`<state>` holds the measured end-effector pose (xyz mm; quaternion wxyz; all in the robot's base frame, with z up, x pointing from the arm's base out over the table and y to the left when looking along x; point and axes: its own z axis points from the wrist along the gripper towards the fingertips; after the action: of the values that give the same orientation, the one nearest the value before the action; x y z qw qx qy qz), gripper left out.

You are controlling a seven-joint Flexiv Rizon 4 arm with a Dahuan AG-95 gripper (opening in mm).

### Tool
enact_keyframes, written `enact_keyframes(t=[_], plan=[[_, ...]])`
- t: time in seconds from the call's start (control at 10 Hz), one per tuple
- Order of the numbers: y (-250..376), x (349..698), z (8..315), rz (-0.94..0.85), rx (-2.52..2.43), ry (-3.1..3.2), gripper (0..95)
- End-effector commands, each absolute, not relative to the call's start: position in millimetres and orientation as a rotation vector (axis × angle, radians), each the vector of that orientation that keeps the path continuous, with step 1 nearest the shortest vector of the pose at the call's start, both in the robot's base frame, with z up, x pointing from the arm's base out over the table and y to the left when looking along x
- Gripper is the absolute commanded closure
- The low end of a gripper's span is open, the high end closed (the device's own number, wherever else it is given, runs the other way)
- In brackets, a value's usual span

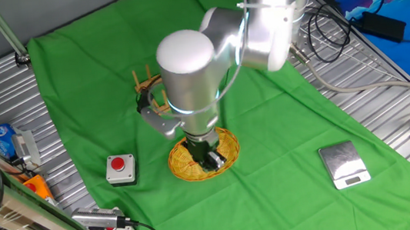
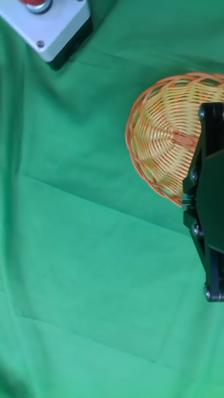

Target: Put the dish on the dish rack

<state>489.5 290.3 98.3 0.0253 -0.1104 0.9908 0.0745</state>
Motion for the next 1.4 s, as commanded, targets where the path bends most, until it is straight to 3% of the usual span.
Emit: enact_keyframes(t=[0.1,0.8,1.4], plan=[[297,493,99,0.229,-0.300,3.066,95.0],[286,471,92,0.146,-0.162,3.106,95.0],[253,451,92,0.155,-0.370,3.088,95.0]])
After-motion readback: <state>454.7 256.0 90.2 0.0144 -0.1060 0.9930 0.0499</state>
